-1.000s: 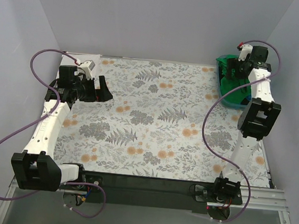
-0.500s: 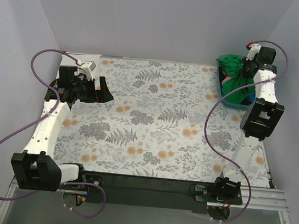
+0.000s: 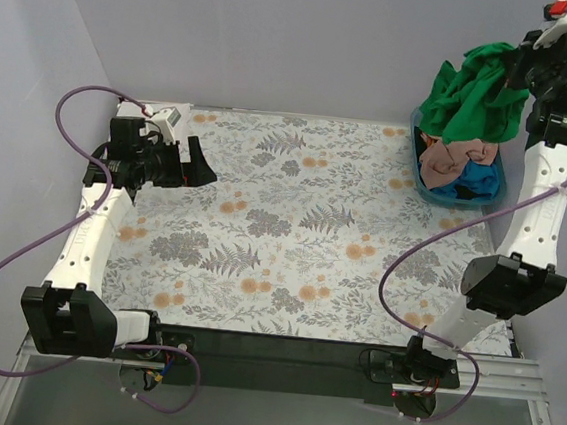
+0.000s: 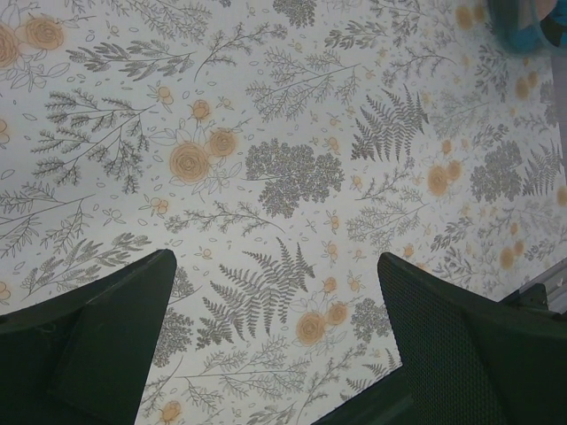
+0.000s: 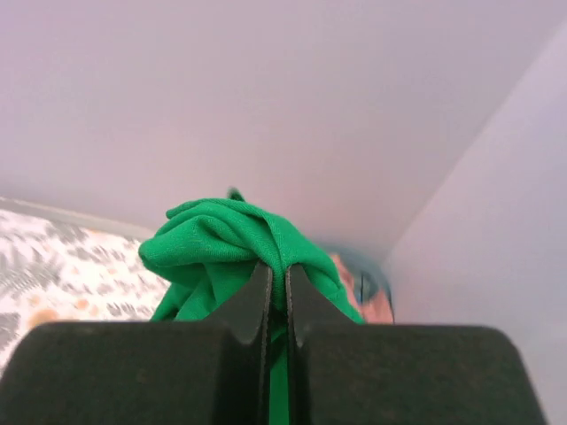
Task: Fold and stack the t-shirts
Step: Grab the tshirt from the pile, then move the tshirt to the center of the board
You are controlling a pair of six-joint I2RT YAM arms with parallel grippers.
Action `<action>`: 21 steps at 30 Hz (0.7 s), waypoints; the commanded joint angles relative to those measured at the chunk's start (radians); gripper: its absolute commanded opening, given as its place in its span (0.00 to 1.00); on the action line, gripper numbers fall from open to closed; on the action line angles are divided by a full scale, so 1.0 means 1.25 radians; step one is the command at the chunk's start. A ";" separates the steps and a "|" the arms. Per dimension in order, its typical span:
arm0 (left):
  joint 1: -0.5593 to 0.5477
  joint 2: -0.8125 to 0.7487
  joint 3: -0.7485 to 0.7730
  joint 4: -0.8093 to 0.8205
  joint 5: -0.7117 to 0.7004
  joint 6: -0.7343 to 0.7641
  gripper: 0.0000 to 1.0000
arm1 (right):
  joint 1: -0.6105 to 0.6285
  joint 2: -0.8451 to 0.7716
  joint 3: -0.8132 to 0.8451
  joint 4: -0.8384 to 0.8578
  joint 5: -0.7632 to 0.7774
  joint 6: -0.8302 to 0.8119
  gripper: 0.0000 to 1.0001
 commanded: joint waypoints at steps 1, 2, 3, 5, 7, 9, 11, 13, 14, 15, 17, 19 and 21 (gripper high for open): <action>0.002 0.000 0.038 -0.007 0.028 -0.015 0.98 | -0.003 -0.069 0.033 0.134 -0.143 0.095 0.01; 0.002 0.004 0.041 -0.009 0.030 -0.016 0.98 | -0.003 -0.081 0.031 0.145 -0.169 0.113 0.01; 0.002 0.005 0.048 -0.014 0.028 -0.016 0.98 | -0.003 -0.102 0.028 0.156 -0.194 0.162 0.01; 0.002 0.006 0.054 -0.018 0.028 -0.015 0.98 | -0.001 -0.128 -0.007 0.194 -0.250 0.211 0.01; 0.002 0.005 0.062 -0.020 0.027 -0.014 0.98 | 0.011 -0.170 -0.066 0.225 -0.294 0.270 0.01; 0.002 0.002 0.065 -0.020 0.032 -0.012 0.98 | 0.024 -0.220 -0.124 0.254 -0.330 0.302 0.01; 0.002 -0.001 0.069 -0.019 0.044 -0.004 0.98 | 0.060 -0.275 -0.228 0.258 -0.374 0.323 0.01; 0.002 -0.004 0.069 -0.017 0.049 -0.002 0.98 | 0.119 -0.315 -0.307 0.269 -0.405 0.316 0.01; 0.001 -0.005 0.069 -0.012 0.052 -0.001 0.98 | 0.144 -0.356 -0.381 0.269 -0.403 0.305 0.01; 0.002 -0.005 0.070 -0.012 0.059 0.001 0.98 | 0.169 -0.375 -0.416 0.268 -0.396 0.289 0.01; 0.002 0.001 0.078 -0.011 0.075 0.003 0.98 | 0.264 -0.415 -0.510 0.263 -0.371 0.244 0.13; 0.002 0.010 0.082 -0.008 0.097 0.003 0.98 | 0.357 -0.424 -0.557 0.213 -0.339 0.208 0.61; 0.002 0.016 0.092 -0.008 0.112 0.006 0.98 | 0.398 -0.422 -0.616 0.153 -0.329 0.162 0.98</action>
